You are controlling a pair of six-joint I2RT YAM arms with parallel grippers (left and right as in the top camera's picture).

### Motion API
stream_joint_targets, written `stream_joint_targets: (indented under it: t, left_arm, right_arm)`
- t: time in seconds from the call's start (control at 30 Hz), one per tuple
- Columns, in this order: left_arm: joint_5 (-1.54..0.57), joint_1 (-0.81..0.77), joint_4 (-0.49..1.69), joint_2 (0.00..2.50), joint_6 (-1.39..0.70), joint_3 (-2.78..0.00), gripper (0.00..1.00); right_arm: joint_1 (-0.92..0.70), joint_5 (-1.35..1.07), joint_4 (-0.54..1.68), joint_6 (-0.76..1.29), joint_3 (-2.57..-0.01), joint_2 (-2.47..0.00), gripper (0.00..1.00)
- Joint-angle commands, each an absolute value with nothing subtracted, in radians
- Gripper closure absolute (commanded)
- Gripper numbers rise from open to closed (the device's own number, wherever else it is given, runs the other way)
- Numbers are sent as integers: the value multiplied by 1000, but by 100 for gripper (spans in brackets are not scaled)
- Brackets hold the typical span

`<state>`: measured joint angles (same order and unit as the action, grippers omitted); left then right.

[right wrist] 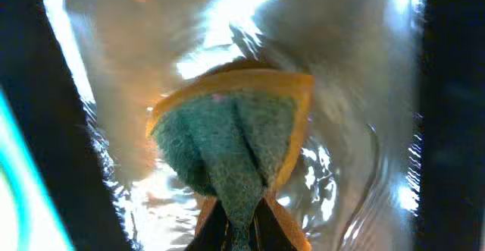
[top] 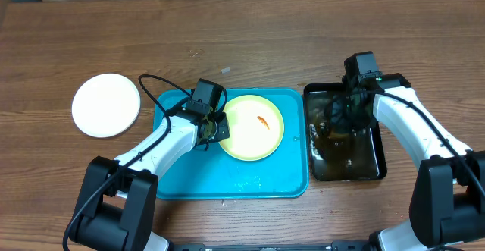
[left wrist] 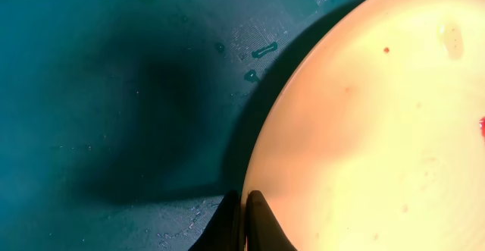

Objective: Clean dirty plates on tray and stack at the side
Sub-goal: 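Lift the sponge and carry it over the yellow plate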

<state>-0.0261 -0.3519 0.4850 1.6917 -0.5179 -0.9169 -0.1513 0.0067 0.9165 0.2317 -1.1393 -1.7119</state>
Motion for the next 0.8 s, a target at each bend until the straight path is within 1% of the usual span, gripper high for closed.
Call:
stream_joint_targets:
  t: [0.0, 0.03, 0.07, 0.1, 0.17, 0.2, 0.23, 0.27, 0.3, 0.37, 0.4, 0.57, 0.63, 0.77]
  left_arm:
    - [-27, -347, 485, 1702, -516, -924, 95]
    - [-27, -347, 485, 1702, -516, -924, 95]
    - [-27, -347, 484, 1702, -516, -924, 95]
    - [-27, -347, 484, 1702, -516, -924, 94]
    - [-27, -347, 484, 1702, -516, -924, 94]
    - [-27, -347, 484, 1702, -516, -924, 94]
    - [-27, -347, 484, 1702, -516, -924, 94]
    - [-27, -347, 482, 1702, -516, -924, 94]
    - [-27, -347, 481, 1702, -516, -924, 94]
    - [-27, -347, 478, 1702, -516, -924, 95]
    - [-27, -347, 478, 1702, -516, -924, 96]
    - [-27, -347, 478, 1702, -516, -924, 96]
    - [-27, -347, 477, 1702, -516, -924, 96]
    - [-27, -347, 475, 1702, -516, -924, 96]
  right_arm:
    - [-150, 134, 933, 318, -1159, -1689, 96]
    - [-150, 97, 925, 317, -1159, -1689, 96]
    - [-160, 52, 927, 238, -1159, -1689, 96]
    - [-165, 93, 949, 230, -1160, -1689, 96]
    - [-164, 198, 991, 346, -1160, -1689, 96]
    - [-163, 178, 989, 382, -1159, -1689, 96]
    - [-163, 127, 976, 379, -1159, -1689, 96]
    - [-169, 65, 962, 313, -1160, -1689, 96]
    - [-174, 59, 962, 272, -1161, -1689, 96]
    - [-176, 105, 976, 294, -1170, -1687, 96]
    - [-176, 99, 987, 307, -1187, -1685, 96]
    - [-183, 88, 1052, 306, -1280, -1683, 96]
    - [-187, 40, 1076, 296, -1328, -1683, 96]
    - [-226, -160, 1074, 258, -1404, -1683, 96]
